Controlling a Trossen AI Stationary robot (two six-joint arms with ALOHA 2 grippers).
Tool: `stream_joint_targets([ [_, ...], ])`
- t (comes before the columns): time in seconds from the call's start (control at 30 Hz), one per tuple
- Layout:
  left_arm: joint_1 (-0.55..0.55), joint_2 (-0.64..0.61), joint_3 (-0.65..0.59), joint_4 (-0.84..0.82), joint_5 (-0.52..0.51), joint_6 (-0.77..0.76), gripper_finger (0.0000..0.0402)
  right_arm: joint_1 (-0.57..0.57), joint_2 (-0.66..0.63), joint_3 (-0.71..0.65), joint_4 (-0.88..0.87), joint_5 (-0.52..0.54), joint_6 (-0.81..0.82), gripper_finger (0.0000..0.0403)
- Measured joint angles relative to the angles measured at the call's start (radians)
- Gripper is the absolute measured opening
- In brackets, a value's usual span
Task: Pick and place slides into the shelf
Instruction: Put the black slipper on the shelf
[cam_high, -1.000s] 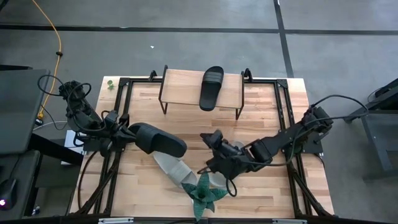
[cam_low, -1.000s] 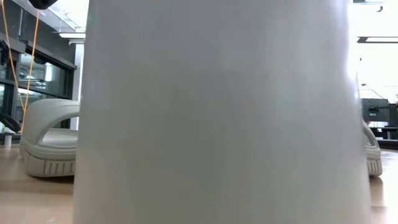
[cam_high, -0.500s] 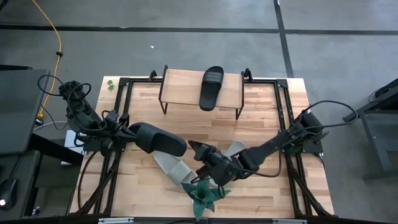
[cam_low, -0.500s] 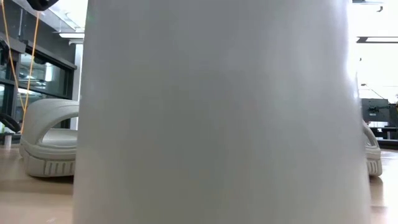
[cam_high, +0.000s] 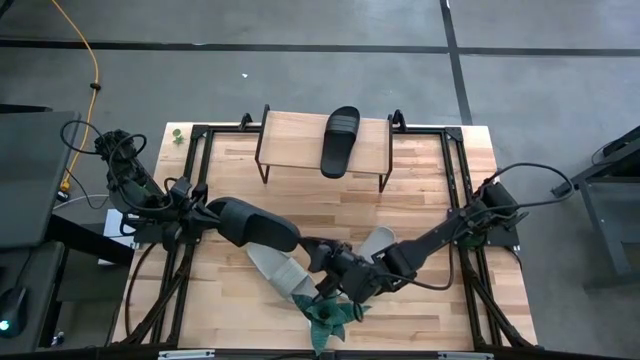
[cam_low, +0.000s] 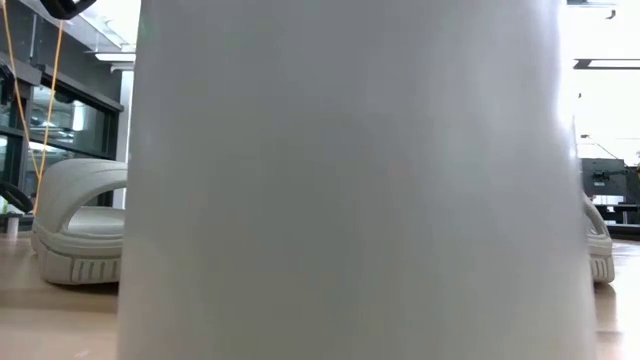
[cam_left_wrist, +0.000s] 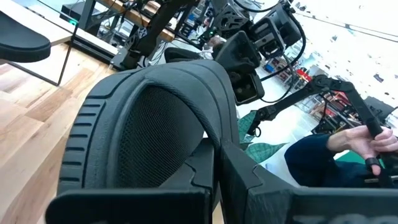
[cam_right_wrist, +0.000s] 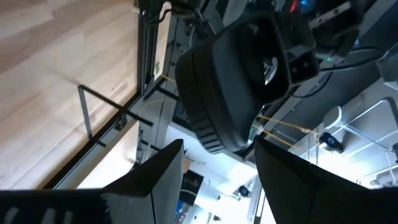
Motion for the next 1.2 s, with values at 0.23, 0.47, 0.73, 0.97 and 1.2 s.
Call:
stream_joint_targets([
  [0.23,0.0,0.003,0.0,0.031,0.0,0.002,0.0001,0.001,0.003,0.0,0.014,-0.021,-0.036,0.019],
  [0.47,0.0,0.003,0.0,0.029,0.0,0.002,0.0001,0.002,0.047,0.0,0.142,-0.033,-0.178,0.019],
  [0.73,0.0,0.01,0.0,0.027,0.008,-0.014,0.0001,-0.002,0.063,0.0,0.176,-0.058,-0.2,0.019],
  [0.97,0.0,0.044,0.0,0.049,0.041,-0.019,0.0001,-0.015,0.063,0.0,0.178,-0.065,-0.193,0.019],
  [1.2,0.0,0.061,0.0,0.052,0.048,-0.019,0.0001,-0.019,0.063,0.0,0.178,-0.062,-0.182,0.019],
])
